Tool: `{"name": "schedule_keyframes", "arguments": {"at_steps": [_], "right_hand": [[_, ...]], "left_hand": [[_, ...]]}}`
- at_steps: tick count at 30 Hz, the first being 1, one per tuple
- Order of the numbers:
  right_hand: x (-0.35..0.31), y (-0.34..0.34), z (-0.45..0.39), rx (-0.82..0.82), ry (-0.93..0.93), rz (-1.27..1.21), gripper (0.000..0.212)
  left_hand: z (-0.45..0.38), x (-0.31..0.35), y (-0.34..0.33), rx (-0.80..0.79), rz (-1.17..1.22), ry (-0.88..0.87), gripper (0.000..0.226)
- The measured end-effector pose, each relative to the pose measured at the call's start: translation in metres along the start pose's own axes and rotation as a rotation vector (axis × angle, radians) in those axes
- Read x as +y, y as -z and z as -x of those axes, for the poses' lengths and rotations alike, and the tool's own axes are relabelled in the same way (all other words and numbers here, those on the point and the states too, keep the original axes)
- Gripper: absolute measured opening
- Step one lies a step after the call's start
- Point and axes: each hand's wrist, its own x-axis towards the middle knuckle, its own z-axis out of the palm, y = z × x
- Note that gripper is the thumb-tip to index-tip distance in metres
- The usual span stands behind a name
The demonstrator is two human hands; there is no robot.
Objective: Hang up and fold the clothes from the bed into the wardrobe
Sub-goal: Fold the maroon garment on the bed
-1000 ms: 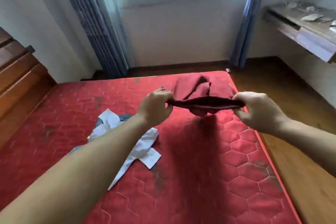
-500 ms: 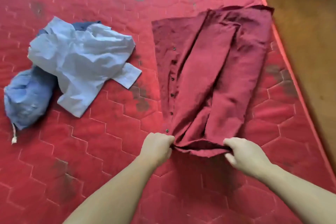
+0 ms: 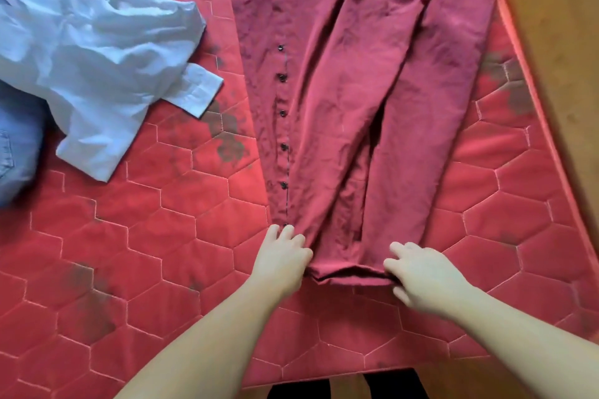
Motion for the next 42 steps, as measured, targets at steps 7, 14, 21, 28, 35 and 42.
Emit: {"name": "schedule_keyframes", "arguments": {"at_steps": [7, 14, 21, 28, 35, 42], "right_hand": [[-0.01, -0.011, -0.003, -0.275, -0.016, 0.117, 0.036], [-0.009, -0.005, -0.017, -0.442, -0.056, -0.03, 0.044], [0.004, 0.069, -0.107, 0.207, -0.159, -0.489, 0.021], [0.002, 0.141, -0.223, 0.521, -0.145, -0.593, 0.01], [0.013, 0.199, -0.326, 0.587, -0.287, -0.525, 0.023], [0.024, 0.263, -0.389, 0.447, -0.481, -0.275, 0.043]], "left_hand": [[-0.013, 0.011, 0.005, -0.328, 0.027, -0.147, 0.028], [-0.02, 0.001, 0.004, -0.515, 0.521, 0.034, 0.044], [-0.091, -0.065, 0.039, 0.416, 1.152, 0.609, 0.016], [-0.159, -0.128, 0.061, 0.544, 1.303, 0.748, 0.031], [-0.2, -0.176, 0.064, 0.443, 1.396, 0.613, 0.03], [-0.2, -0.218, 0.067, 0.42, 1.609, 0.42, 0.014]]}}
